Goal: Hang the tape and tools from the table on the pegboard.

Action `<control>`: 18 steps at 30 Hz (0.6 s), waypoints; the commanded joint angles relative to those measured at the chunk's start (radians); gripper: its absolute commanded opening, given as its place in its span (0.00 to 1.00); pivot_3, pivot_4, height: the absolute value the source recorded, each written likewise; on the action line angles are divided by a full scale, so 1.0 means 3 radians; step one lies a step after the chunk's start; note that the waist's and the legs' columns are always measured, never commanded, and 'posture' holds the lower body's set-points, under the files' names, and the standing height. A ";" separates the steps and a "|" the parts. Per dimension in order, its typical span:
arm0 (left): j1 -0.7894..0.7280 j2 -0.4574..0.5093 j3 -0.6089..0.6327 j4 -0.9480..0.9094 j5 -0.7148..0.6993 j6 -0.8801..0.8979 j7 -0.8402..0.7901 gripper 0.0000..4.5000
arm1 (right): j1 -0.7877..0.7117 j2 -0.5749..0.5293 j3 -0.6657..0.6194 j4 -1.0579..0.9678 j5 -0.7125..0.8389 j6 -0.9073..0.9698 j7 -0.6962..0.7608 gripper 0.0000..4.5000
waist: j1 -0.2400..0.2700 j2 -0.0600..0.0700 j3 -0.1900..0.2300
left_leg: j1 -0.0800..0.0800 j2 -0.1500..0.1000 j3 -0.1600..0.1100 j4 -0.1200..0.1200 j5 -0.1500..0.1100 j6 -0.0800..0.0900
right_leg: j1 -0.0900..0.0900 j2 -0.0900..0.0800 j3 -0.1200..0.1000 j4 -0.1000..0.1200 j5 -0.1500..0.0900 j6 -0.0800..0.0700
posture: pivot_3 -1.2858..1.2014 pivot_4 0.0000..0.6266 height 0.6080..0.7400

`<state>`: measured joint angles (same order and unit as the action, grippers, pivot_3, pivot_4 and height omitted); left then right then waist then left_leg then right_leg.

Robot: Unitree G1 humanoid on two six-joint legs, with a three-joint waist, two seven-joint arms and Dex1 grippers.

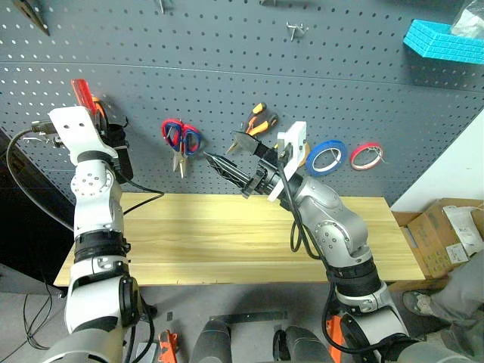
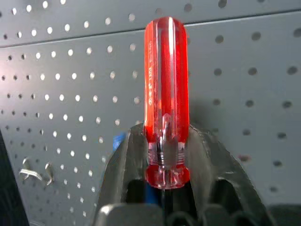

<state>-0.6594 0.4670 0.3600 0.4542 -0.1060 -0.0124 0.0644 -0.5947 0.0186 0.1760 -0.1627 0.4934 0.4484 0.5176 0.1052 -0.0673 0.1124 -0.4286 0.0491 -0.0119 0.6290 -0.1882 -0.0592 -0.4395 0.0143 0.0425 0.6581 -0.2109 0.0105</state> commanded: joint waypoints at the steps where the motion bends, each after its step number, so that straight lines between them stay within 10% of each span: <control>1: 0.0080 -0.0061 0.0042 -0.0397 -0.0089 0.0180 0.0055 0.56 | -0.0027 -0.0001 -0.0055 -0.0130 0.0032 -0.0013 -0.0014 1.00 | 0.0000 -0.0001 -0.0001 | 0.0004 0.0000 0.0000 0.0000 0.0000 0.0000 | 0.0002 0.0000 -0.0001 0.0004 0.0000 0.0000 | 0.61 0.07 1.00; 7: 0.0147 -0.0073 0.0066 -0.0693 -0.0104 0.0406 0.0095 0.99 | -0.0063 0.0007 -0.0052 -0.0069 0.0019 -0.0036 0.0003 1.00 | 0.0000 0.0000 -0.0002 | 0.0033 0.0001 -0.0001 0.0001 0.0007 0.0009 | 0.0026 0.0004 -0.0001 0.0009 -0.0006 0.0006 | 0.61 0.06 1.00; 18: 0.0719 -0.0337 -0.0296 -0.2007 -0.0274 0.1179 -0.0179 0.99 | 0.0191 -0.0270 0.0072 -0.0303 -0.0221 -0.0056 0.0017 1.00 | 0.0017 0.0003 -0.0025 | 0.0074 0.0004 0.0016 -0.0001 0.0007 0.0008 | 0.0069 -0.0006 0.0001 -0.0001 -0.0023 -0.0015 | 0.61 0.06 1.00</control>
<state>-0.4484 0.3772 0.3045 -0.0523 -0.1637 0.3075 0.0399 -0.5516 -0.0437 0.1974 -0.1994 0.4494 0.4470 0.5233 0.1102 -0.0663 0.1050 -0.4068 0.0501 -0.0062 0.6285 -0.1862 -0.0567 -0.4191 0.0121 0.0435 0.6572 -0.2180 0.0063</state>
